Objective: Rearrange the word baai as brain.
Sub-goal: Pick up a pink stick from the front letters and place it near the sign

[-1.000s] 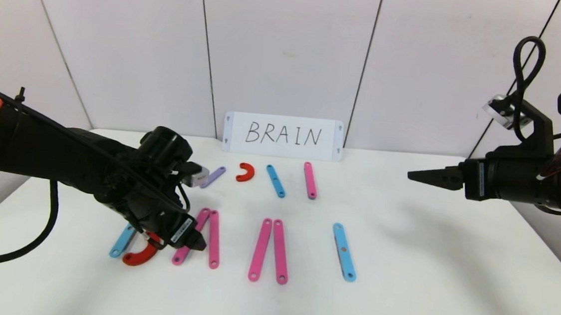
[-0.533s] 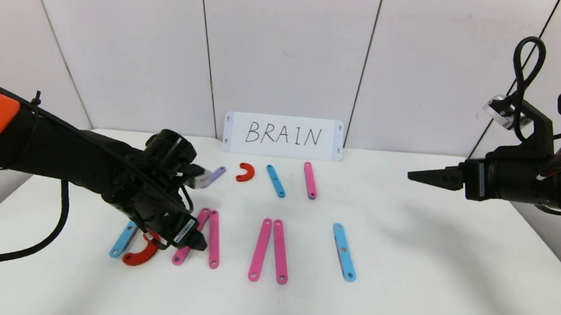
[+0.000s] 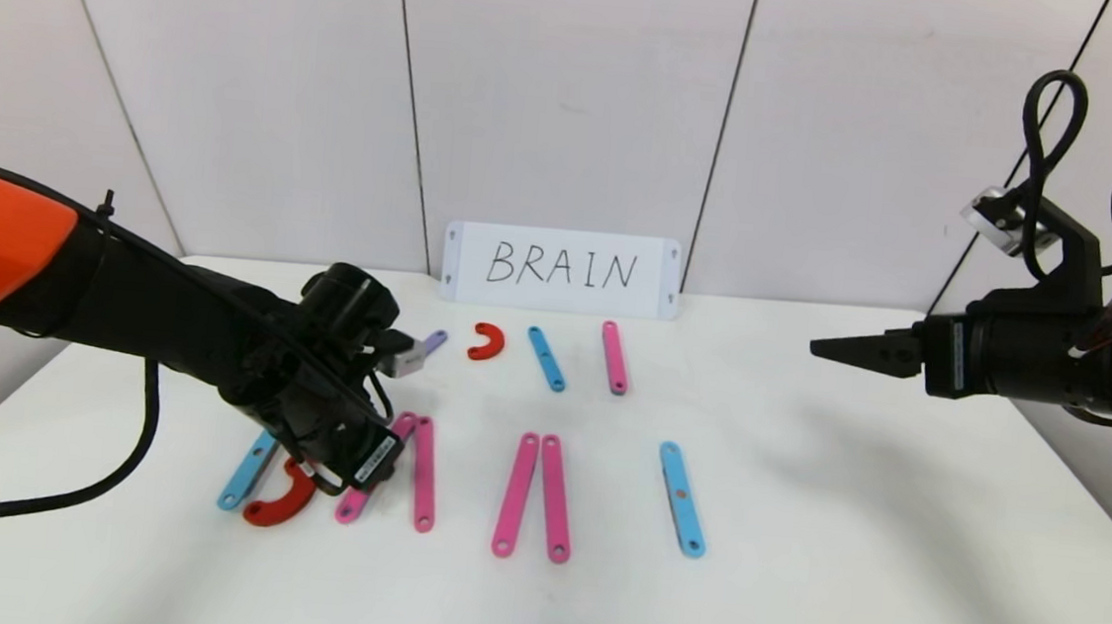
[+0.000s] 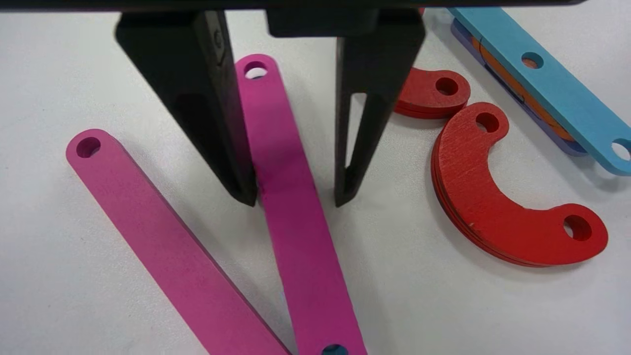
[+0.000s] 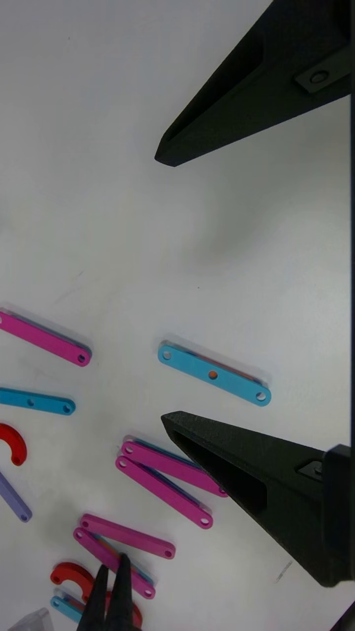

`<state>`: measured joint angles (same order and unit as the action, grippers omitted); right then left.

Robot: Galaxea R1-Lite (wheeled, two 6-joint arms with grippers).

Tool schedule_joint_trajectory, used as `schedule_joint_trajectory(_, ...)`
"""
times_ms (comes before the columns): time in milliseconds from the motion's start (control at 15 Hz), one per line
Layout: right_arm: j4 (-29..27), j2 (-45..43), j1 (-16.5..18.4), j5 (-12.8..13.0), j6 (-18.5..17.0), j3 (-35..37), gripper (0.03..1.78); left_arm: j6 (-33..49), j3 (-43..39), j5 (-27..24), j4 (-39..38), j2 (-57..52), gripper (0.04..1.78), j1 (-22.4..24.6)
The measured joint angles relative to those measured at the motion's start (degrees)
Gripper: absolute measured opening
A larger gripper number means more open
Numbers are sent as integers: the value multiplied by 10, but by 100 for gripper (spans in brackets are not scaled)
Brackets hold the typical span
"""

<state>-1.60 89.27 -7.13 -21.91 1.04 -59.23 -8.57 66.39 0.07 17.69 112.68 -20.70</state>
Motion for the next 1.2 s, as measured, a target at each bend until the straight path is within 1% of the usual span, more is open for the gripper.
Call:
schedule_joint_trajectory(67,0,0,0,0,0,0,174,0,0,1,0,0,39,-2)
schedule_joint_trajectory(133,0,-1,0,0,0,0,174,0,0,1,0,0,33,-3)
schedule_joint_trajectory(200,0,-1,0,0,0,0,174,0,0,0,0,0,31,-4)
schedule_joint_trajectory(800,0,-2,-2,2,1,3,174,10,13,-1,9,-3,31,-5)
schedule_joint_trajectory(1000,0,-2,-2,2,1,3,174,43,48,-1,14,-16,31,-4)
schedule_joint_trajectory(1200,0,-2,-2,2,1,3,174,55,110,-1,35,-26,31,8)
